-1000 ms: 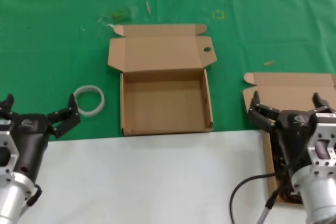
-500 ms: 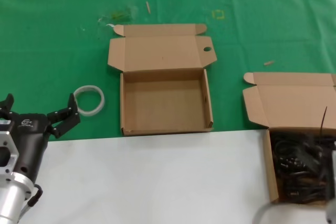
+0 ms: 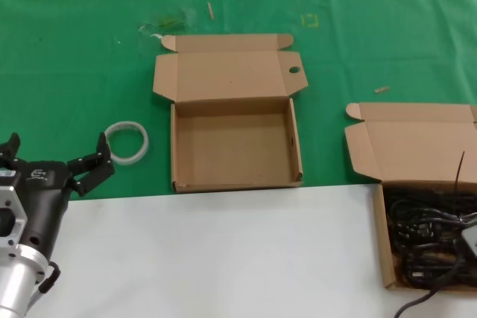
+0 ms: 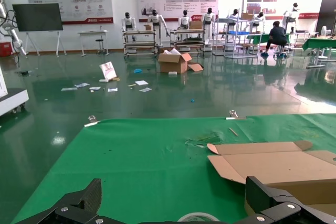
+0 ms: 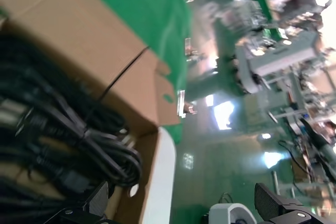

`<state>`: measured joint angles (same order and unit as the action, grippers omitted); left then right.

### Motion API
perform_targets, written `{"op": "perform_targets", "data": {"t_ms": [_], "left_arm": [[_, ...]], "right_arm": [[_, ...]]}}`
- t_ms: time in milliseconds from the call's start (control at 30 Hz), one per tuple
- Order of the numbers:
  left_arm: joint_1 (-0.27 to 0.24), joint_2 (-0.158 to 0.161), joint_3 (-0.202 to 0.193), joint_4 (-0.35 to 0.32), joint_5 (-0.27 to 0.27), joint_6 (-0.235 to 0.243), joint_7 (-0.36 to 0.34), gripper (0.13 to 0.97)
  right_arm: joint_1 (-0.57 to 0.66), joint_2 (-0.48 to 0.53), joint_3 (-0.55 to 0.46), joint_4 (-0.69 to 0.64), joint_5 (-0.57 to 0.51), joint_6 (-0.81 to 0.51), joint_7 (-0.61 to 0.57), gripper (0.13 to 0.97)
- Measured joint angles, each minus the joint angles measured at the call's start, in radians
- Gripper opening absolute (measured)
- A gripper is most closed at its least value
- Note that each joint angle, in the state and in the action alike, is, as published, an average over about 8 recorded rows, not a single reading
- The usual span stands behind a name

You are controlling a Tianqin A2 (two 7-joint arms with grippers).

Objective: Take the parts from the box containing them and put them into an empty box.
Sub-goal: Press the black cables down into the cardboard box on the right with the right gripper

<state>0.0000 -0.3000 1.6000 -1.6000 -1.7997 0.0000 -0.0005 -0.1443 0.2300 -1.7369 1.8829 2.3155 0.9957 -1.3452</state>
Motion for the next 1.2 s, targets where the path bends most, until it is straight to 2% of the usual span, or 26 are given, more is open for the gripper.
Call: {"op": "perform_targets", "data": {"t_ms": [333, 500, 767, 1200], "left_arm": [[0.000, 0.000, 0.000, 0.000, 0.000, 0.000, 0.000, 0.966], [0.000, 0.000, 0.000, 0.000, 0.000, 0.000, 0.000, 0.966], [0.000, 0.000, 0.000, 0.000, 0.000, 0.000, 0.000, 0.966], [0.000, 0.000, 0.000, 0.000, 0.000, 0.000, 0.000, 0.966]], "right_arm": [[0.132, 0.000, 0.035, -0.114, 0.270, -0.021, -0.454, 0.966], [0.167, 0.000, 0.052, -0.158, 0.367, -0.048, -0.597, 0.966], [0.193, 0.000, 0.074, -0.201, 0.422, -0.095, -0.681, 0.966], [0.204, 0.000, 0.087, -0.189, 0.437, -0.103, -0.700, 0.966]]}}
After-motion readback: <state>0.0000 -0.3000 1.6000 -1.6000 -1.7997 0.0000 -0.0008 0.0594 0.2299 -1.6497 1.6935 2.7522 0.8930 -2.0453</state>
